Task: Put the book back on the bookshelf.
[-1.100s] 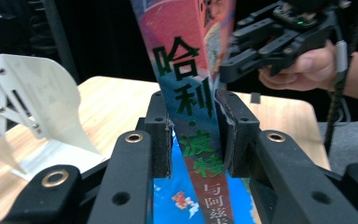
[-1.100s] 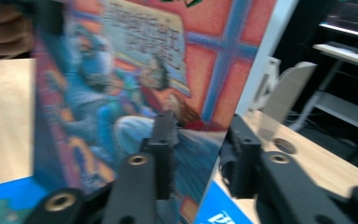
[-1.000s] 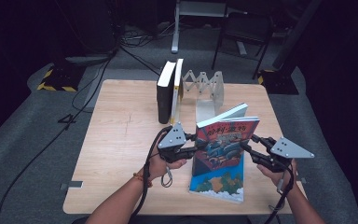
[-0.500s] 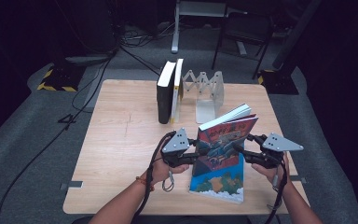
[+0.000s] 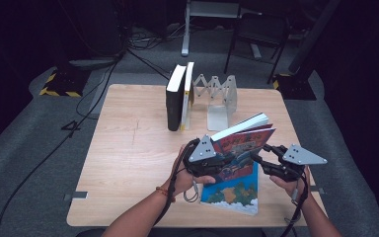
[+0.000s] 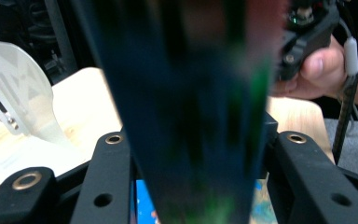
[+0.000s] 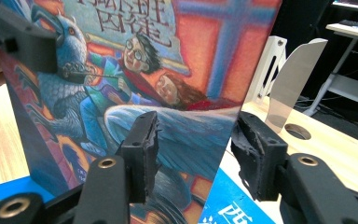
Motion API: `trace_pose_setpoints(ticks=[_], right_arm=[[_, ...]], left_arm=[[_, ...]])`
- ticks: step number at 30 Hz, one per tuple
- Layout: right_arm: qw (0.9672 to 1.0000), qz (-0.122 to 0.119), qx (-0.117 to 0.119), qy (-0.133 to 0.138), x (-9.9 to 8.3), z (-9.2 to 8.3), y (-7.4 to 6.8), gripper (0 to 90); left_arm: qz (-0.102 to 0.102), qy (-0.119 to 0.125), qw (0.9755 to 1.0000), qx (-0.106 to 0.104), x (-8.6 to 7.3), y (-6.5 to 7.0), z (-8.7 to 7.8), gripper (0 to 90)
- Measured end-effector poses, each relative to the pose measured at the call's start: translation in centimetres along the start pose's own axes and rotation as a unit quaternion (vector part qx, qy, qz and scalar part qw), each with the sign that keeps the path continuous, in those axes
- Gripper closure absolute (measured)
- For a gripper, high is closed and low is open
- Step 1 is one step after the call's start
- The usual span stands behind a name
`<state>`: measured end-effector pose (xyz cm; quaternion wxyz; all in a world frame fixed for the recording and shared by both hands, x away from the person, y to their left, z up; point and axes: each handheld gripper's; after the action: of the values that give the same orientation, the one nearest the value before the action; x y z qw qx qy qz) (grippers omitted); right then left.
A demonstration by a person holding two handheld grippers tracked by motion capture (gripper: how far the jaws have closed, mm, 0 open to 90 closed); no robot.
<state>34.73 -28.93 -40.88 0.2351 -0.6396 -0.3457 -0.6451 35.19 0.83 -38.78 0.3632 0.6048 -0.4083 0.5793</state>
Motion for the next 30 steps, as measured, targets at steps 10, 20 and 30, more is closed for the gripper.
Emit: trace_pose_setpoints(ticks=[10,20,30], right_arm=[[1.0000,-0.004,0.000,0.005,0.4,-0.2,0.1,52.4],[0.9999,-0.006,-0.012,0.006,0.9,-0.6,0.4,46.1],[0.9996,0.009,-0.026,-0.006,0.6,-1.5,1.2,45.2]], left_arm=[[0.016,0.004,0.9999,0.003,2.9,0.0,0.0,71.2],[0.001,-0.001,0.9999,0.017,3.4,-1.0,0.7,72.6],[0.006,-0.003,0.9996,0.027,4.0,-1.4,0.8,73.1]])
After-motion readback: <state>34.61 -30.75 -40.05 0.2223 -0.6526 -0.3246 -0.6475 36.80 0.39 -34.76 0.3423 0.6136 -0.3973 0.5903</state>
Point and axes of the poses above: each handheld gripper's, and its own axes: z roughly forward along the jaws, x roughly out of its top, y roughly to its right, and after that the axes turned 13 degrees about y, right-handed
